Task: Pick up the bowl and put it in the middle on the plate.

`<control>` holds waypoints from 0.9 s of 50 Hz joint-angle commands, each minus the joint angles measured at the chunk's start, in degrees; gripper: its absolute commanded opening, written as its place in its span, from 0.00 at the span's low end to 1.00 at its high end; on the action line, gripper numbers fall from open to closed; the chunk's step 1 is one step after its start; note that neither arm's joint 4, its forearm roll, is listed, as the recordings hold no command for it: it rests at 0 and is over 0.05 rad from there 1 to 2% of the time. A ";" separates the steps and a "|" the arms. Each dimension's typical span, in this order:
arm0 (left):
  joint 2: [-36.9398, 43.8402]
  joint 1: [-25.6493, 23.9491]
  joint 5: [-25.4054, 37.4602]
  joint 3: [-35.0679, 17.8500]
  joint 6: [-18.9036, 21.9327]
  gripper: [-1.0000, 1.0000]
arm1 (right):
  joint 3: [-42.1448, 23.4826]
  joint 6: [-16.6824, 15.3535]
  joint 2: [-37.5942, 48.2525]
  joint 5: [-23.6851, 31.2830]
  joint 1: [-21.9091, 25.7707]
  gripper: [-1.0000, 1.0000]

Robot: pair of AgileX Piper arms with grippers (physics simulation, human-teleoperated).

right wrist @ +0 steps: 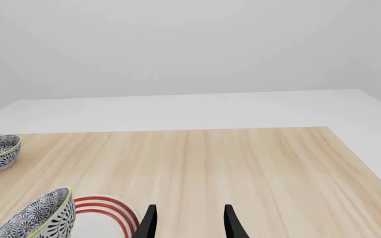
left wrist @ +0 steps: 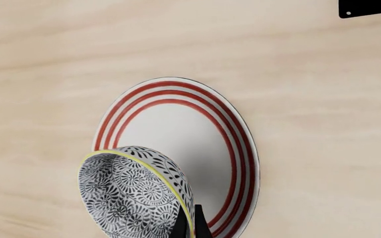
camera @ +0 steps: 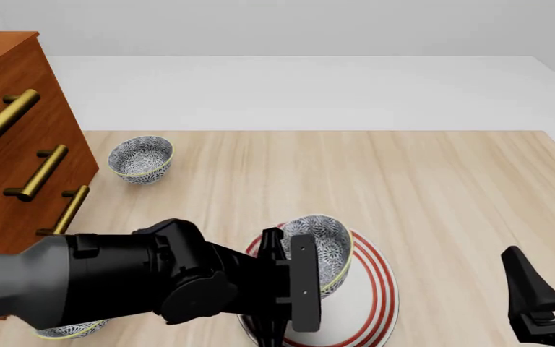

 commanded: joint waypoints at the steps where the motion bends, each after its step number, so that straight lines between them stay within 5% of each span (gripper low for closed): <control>1: 1.83 0.08 -0.33 -0.91 1.02 0.00 | -0.01 0.00 0.86 -0.55 0.04 1.00; 45: 8.33 -2.13 -3.74 0.07 -0.69 0.00 | 0.02 0.98 0.20 0.22 -0.42 1.00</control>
